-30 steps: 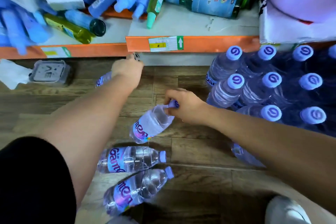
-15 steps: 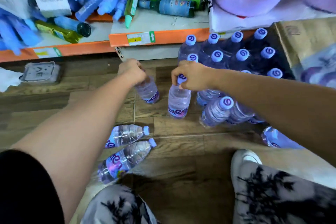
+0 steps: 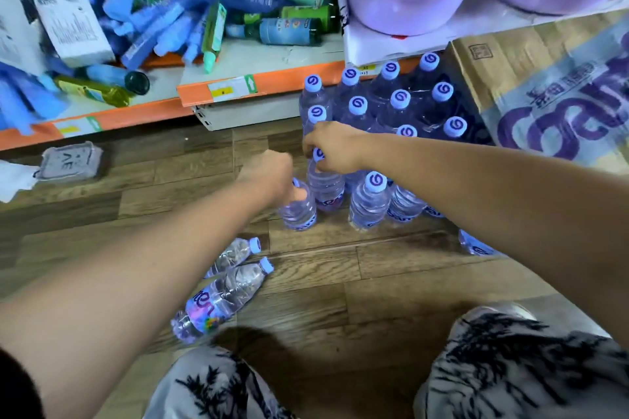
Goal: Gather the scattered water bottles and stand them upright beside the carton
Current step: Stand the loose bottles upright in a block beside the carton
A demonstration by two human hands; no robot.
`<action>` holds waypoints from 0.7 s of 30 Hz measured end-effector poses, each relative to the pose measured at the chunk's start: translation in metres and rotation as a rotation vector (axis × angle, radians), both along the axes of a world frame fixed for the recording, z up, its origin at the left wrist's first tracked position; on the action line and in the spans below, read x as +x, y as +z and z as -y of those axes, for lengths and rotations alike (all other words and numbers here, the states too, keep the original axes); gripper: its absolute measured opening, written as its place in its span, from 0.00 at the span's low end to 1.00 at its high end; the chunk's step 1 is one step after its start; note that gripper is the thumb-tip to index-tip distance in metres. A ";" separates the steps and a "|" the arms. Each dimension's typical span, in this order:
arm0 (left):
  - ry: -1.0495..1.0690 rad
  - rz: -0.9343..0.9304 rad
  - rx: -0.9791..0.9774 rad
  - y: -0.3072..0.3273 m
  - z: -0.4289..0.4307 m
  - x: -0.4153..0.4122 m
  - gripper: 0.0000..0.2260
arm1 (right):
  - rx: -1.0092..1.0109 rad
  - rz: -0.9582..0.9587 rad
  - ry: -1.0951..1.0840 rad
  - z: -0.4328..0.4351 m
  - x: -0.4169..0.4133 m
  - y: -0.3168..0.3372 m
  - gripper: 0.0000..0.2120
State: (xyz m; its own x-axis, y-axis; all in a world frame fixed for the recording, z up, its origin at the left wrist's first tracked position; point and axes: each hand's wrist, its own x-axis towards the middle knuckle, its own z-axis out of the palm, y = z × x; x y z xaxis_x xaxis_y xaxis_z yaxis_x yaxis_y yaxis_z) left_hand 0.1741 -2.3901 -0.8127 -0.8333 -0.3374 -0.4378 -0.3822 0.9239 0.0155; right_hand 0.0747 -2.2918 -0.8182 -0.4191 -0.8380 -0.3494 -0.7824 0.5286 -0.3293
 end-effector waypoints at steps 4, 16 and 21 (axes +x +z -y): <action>-0.041 0.094 0.022 0.002 -0.011 -0.007 0.18 | -0.034 0.004 -0.040 0.001 -0.009 0.005 0.14; 0.217 0.050 0.432 -0.015 -0.044 -0.022 0.13 | -0.005 0.023 0.007 -0.003 -0.014 0.006 0.15; 0.362 0.014 0.521 -0.018 -0.052 -0.023 0.12 | 0.038 0.066 0.028 -0.004 -0.016 -0.001 0.17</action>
